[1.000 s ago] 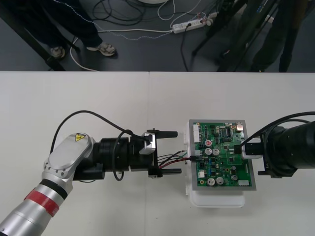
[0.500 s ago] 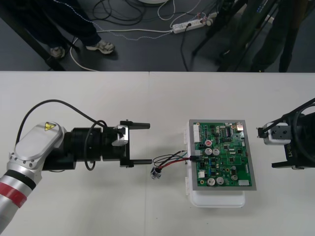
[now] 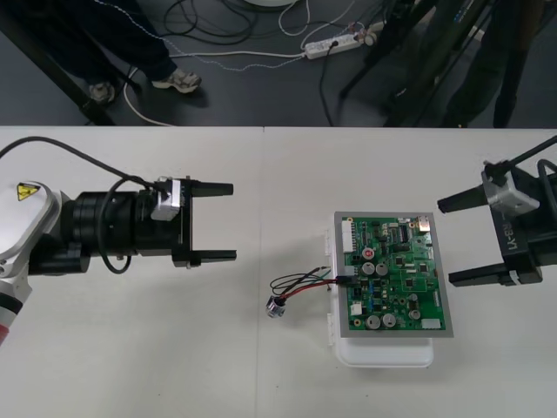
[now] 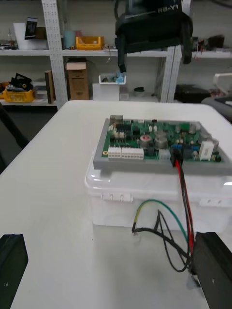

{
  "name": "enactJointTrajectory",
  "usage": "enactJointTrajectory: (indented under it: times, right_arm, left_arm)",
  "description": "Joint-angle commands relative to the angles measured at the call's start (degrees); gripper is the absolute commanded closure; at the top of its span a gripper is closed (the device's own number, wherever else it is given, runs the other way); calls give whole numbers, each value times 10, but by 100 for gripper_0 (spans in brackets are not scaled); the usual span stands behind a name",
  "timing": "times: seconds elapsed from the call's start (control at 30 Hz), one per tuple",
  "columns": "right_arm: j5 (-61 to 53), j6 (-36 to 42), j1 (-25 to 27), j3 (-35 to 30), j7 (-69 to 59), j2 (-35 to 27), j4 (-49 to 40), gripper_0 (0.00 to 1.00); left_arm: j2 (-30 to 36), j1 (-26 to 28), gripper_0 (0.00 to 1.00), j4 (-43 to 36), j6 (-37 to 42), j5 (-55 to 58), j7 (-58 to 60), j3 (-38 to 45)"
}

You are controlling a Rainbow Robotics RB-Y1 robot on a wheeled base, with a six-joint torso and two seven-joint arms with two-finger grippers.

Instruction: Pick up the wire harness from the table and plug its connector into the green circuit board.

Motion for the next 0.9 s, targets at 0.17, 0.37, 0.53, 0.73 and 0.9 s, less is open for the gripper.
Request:
enactJointTrajectory:
  times: [0.17,0.37,0.53,0.73,0.9]
  right_arm:
    - [-108,23,-17,-23,23,22,0,0]
    - [-138,26,-7,-36,23,43,0,0]
    - [-160,33,-2,-40,23,64,7,0]
    - [-167,33,3,-53,26,96,12,0]
    - [-175,33,5,-62,25,97,15,0]
  left_arm:
    - [13,-29,0,-62,-116,-3,111,77]
    - [13,-34,0,-94,-157,-2,167,112]
    - [13,-34,0,-120,-166,0,208,135]
    - [19,-34,0,-152,-166,12,251,142]
    - [23,-35,0,-167,-166,24,259,143]
